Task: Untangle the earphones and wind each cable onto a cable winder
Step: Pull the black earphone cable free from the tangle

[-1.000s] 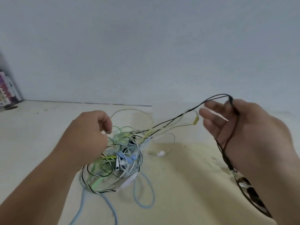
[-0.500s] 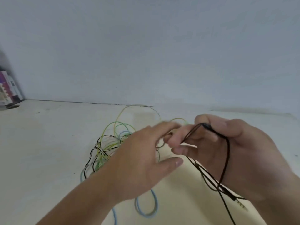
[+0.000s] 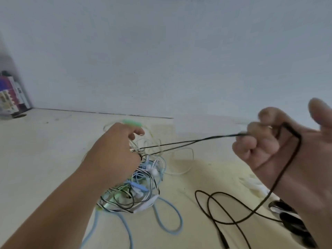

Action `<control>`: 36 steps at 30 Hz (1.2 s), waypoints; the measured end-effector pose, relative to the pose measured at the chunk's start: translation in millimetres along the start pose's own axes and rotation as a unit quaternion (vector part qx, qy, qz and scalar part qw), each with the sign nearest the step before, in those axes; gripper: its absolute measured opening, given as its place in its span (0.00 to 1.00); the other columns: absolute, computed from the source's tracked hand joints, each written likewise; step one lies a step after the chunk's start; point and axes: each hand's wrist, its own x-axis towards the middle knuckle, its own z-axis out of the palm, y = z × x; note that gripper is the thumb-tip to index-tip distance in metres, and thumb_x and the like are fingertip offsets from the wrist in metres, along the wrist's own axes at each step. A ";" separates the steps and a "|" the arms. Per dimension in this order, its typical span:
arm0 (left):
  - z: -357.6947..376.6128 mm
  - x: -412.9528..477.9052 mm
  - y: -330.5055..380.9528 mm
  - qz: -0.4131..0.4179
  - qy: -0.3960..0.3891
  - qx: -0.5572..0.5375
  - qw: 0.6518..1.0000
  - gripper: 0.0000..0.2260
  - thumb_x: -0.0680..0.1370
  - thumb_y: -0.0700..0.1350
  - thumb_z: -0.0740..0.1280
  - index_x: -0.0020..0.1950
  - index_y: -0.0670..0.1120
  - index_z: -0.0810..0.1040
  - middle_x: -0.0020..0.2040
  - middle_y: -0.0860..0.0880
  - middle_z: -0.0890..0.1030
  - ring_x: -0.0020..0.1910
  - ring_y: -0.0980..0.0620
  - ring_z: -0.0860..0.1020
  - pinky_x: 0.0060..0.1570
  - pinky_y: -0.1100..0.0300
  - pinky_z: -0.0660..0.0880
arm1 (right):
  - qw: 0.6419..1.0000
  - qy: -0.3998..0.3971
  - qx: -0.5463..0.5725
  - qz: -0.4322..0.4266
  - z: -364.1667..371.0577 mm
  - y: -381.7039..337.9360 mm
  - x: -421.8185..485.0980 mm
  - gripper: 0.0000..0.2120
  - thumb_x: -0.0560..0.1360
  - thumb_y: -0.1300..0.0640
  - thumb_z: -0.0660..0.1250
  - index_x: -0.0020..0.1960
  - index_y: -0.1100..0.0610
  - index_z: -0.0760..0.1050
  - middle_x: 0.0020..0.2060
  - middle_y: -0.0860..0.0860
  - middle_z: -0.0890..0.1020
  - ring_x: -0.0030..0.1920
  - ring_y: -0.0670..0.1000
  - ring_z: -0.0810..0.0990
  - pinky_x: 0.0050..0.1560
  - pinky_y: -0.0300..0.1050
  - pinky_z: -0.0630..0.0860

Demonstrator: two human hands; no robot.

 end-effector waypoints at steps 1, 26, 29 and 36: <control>0.4 1.7 -1.6 0.007 0.001 0.009 1.000 0.16 0.71 0.37 0.71 0.49 0.59 0.77 0.50 0.56 0.76 0.37 0.55 0.76 0.39 0.59 0.73 | 0.997 0.014 -0.074 0.015 3.1 4.1 0.8 0.29 0.79 0.45 0.59 0.57 0.74 0.73 0.36 0.67 0.77 0.45 0.66 0.77 0.55 0.61 0.71; 4.2 0.5 -30.0 0.286 -0.280 0.022 0.916 0.33 0.79 0.58 0.65 0.80 0.53 0.57 0.81 0.54 0.56 0.79 0.55 0.56 0.75 0.61 0.54 | 0.635 0.393 -0.665 -0.003 12.5 27.4 5.1 0.06 0.74 0.48 0.72 0.38 0.44 0.84 0.48 0.45 0.83 0.47 0.45 0.80 0.37 0.36 0.67; -19.1 17.0 -23.0 0.319 -0.343 0.009 0.884 0.37 0.66 0.68 0.73 0.73 0.70 0.64 0.75 0.71 0.60 0.75 0.71 0.58 0.72 0.73 0.54 | 0.684 0.442 -0.579 -0.022 11.2 23.7 4.0 0.10 0.75 0.52 0.71 0.36 0.48 0.85 0.40 0.45 0.86 0.47 0.47 0.82 0.48 0.43 0.75; -34.3 16.1 -24.8 0.005 -0.080 -0.289 0.954 0.18 0.63 0.27 0.58 0.30 0.44 0.84 0.42 0.50 0.87 0.55 0.52 0.82 0.68 0.47 0.68 | 0.830 0.427 -0.347 -0.089 11.8 21.0 9.2 0.12 0.79 0.65 0.59 0.37 0.62 0.72 0.35 0.61 0.84 0.41 0.61 0.85 0.57 0.58 0.79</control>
